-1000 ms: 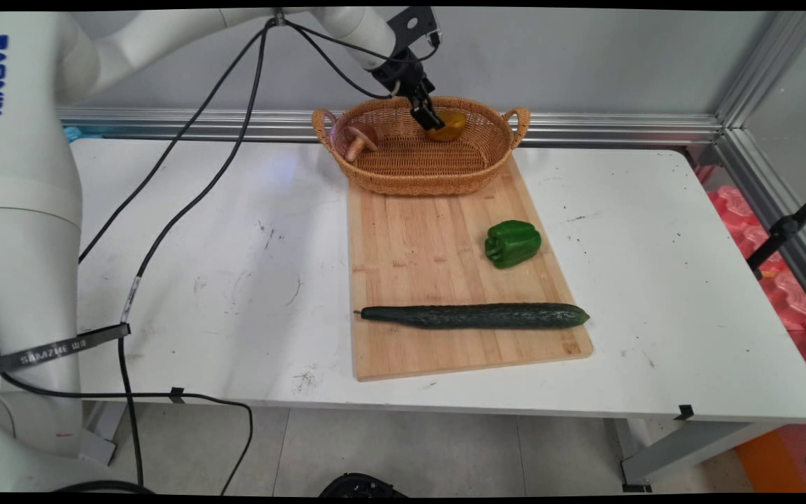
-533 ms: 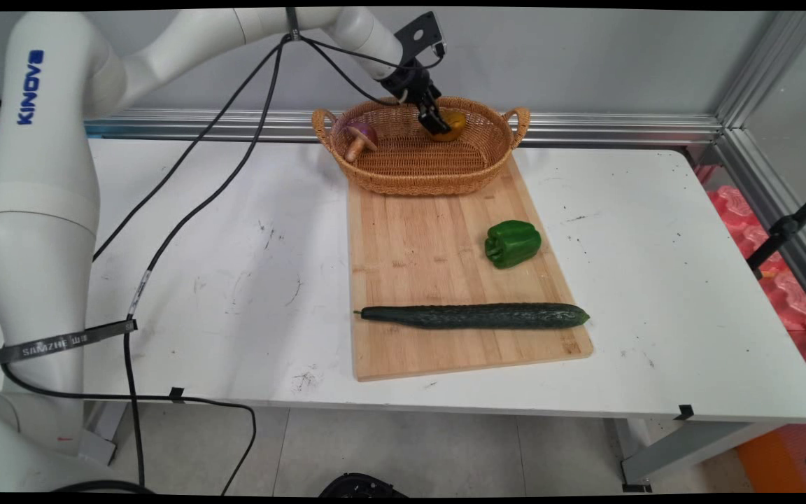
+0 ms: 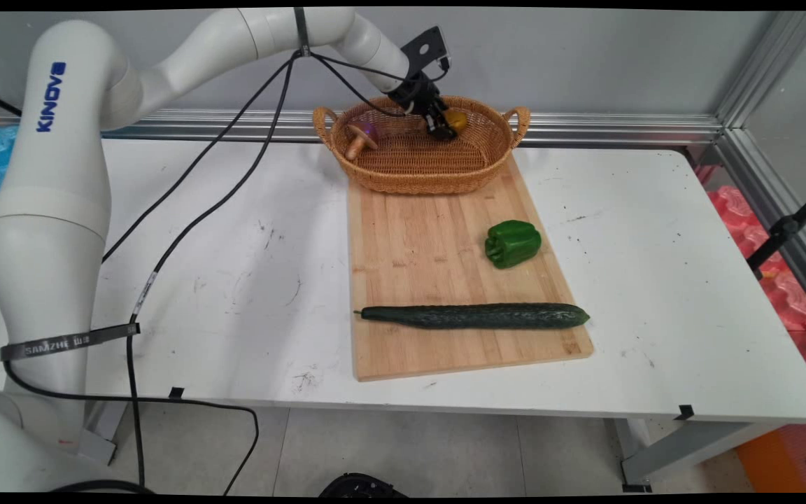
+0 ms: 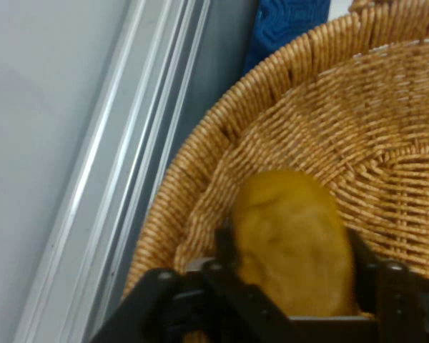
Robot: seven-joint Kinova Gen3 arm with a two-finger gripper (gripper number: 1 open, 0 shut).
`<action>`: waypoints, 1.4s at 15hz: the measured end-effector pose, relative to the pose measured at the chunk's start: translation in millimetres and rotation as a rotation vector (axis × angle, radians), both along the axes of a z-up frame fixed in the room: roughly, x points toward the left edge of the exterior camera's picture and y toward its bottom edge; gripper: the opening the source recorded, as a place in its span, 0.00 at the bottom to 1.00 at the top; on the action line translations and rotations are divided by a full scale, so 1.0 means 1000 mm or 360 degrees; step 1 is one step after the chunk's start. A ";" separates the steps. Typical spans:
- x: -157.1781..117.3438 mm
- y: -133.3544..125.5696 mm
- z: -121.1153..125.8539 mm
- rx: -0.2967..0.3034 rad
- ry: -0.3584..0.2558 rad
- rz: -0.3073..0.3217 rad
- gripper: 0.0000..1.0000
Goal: Place the picked object on the cutting board
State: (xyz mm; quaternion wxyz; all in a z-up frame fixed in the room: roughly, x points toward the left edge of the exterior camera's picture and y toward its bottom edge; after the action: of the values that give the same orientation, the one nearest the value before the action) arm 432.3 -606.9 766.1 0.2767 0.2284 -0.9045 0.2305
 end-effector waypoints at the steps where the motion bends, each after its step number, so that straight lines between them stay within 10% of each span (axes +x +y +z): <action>1: -0.001 0.000 -0.003 0.0001 0.0001 -0.0005 0.00; 10: -0.013 0.009 -0.003 0.0014 0.0011 -0.0019 0.00; 21: -0.086 0.095 0.092 0.0128 0.0134 0.0063 0.00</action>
State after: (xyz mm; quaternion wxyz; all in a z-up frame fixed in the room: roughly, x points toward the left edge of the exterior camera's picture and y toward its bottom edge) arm 346.5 -511.7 857.6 0.3004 0.2667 -0.8959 0.1895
